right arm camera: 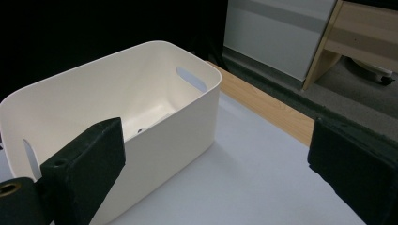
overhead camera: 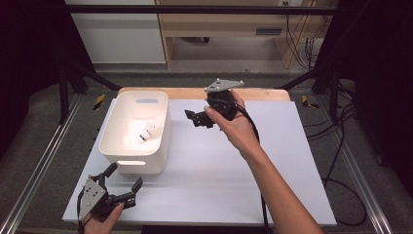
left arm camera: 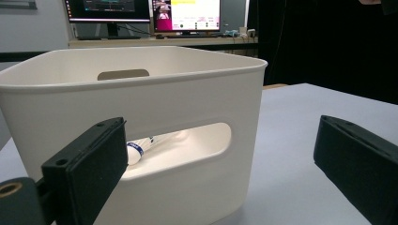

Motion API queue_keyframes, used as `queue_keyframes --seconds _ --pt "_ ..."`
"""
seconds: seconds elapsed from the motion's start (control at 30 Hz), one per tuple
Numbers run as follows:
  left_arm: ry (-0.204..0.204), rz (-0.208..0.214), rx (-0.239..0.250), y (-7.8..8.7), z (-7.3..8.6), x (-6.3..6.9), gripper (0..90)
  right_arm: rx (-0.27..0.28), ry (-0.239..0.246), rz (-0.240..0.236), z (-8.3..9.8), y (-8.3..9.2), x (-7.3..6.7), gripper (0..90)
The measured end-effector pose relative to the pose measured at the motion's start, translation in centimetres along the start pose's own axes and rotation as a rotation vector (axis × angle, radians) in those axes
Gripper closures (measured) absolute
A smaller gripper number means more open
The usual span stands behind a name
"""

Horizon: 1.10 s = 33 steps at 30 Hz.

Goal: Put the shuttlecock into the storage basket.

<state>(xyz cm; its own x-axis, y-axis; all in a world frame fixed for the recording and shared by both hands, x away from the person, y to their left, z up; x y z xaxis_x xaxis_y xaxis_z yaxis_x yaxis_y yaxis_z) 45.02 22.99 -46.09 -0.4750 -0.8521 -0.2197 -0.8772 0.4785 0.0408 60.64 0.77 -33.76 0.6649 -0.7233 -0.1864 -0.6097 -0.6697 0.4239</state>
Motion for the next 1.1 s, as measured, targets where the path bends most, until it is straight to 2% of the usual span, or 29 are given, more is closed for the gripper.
queue_keyframes --seconds 0.8,1.1 --pt "-0.002 0.002 -0.004 -0.1 0.1 0.1 3.4 0.017 -0.018 0.028 0.2 1.7 2.0 4.5" --pt "-0.004 0.003 -0.004 -0.1 0.1 0.2 3.4 0.031 -0.03 0.04 0.4 2.9 3.1 4.5"
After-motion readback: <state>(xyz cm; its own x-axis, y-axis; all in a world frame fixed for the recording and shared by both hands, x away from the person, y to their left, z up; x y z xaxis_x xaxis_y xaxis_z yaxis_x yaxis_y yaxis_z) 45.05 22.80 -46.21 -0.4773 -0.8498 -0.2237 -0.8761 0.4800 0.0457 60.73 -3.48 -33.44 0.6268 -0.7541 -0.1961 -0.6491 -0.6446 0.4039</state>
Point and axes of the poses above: each handheld gripper's, and its own axes: y roughly backward along the jaws, z roughly out of its underside, x roughly to its right, the point moved 10 cm from there along -y, roughly forward along the jaws, and after that the axes turned 11 degrees about -y, right-handed, at the moved point
